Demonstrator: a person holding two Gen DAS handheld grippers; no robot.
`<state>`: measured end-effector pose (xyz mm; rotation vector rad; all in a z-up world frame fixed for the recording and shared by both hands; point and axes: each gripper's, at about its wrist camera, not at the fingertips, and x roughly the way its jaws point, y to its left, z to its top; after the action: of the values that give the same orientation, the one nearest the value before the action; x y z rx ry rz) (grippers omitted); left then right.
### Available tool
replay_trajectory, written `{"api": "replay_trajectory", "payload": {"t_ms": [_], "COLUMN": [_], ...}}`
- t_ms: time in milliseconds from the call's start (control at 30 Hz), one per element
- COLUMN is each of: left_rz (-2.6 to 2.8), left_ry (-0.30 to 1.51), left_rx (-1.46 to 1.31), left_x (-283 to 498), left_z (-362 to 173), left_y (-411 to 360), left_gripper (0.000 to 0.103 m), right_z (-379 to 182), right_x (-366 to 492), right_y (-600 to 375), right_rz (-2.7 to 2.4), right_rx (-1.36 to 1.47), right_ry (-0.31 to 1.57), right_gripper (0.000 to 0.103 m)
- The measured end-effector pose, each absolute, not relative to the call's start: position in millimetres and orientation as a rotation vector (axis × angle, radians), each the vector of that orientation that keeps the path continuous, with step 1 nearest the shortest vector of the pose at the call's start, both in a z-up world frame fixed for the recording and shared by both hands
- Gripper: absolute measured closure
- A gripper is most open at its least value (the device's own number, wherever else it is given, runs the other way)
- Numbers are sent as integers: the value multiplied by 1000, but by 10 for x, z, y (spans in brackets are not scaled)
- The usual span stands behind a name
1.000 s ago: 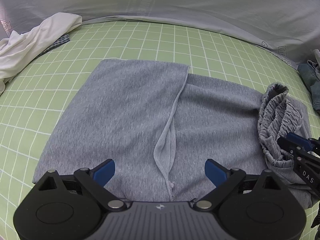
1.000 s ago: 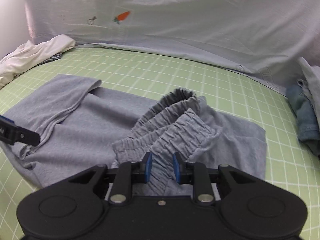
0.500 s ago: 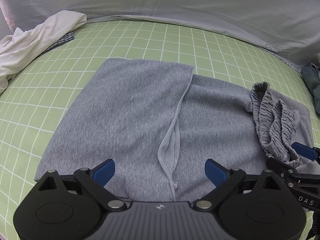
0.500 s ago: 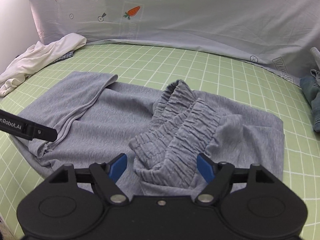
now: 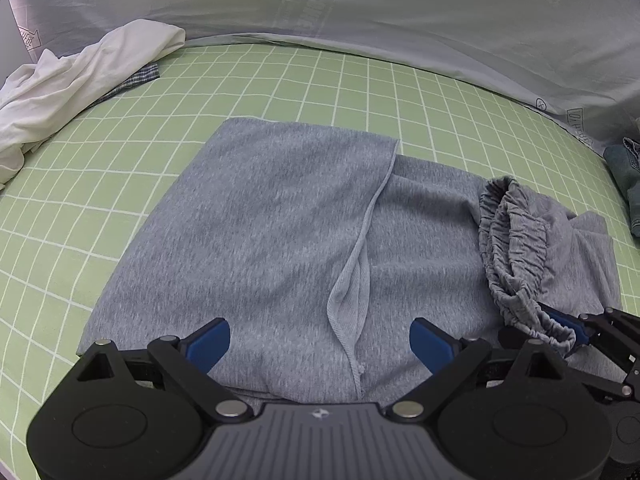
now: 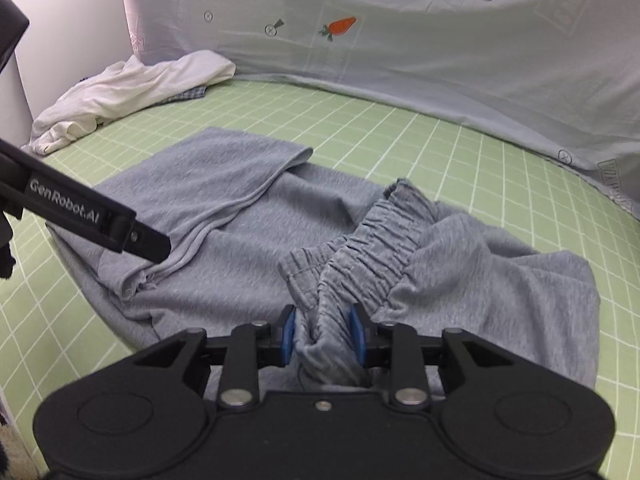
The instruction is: Fold clothes
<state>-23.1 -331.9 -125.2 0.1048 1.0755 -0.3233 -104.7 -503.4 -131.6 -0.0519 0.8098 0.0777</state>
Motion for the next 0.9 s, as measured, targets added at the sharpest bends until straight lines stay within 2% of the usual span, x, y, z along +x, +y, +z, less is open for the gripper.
{"api": "replay_trajectory", "payload": {"t_ms": [67, 133, 200, 300, 600, 667, 767, 833, 867, 900], "left_rz": [-324, -322, -319, -324, -352, -356, -363, -366, -368, -368], "left_ry": [1070, 1069, 1073, 1073, 1060, 1056, 1048, 1041, 1038, 1034], "left_rx": [112, 114, 108, 113, 152, 157, 163, 168, 170, 173], "left_x": [-248, -258, -250, -246, -289, -298, -318, -328, -332, -336], "left_z": [-1243, -1241, -1250, -1248, -1219, -1207, -1187, -1170, -1161, -1149], "left_y": [-3321, -3315, -3308, -3323, -3371, -3369, -3363, -3349, -3340, -3330], "left_gripper": [7, 7, 7, 7, 7, 7, 7, 7, 7, 7], "right_z": [-1272, -1180, -1113, -1126, -1479, -1540, -1577, -1573, -1554, -1519], "right_x": [-1083, -1150, -1224, -1313, -1668, -1702, -1701, -1697, -1698, -1701], "right_y": [-5045, -5142, -5317, -5644, -6334, -6342, -6296, -6267, -6245, -6213], "right_rz": [77, 34, -50, -205, -483, -480, -486, -472, -468, -470], "right_rx": [-51, -23, 19, 112, 476, 521, 525, 528, 523, 508], "right_ry": [797, 758, 730, 735, 854, 870, 872, 864, 854, 839], "right_gripper": [56, 36, 23, 19, 21, 23, 34, 63, 73, 89]}}
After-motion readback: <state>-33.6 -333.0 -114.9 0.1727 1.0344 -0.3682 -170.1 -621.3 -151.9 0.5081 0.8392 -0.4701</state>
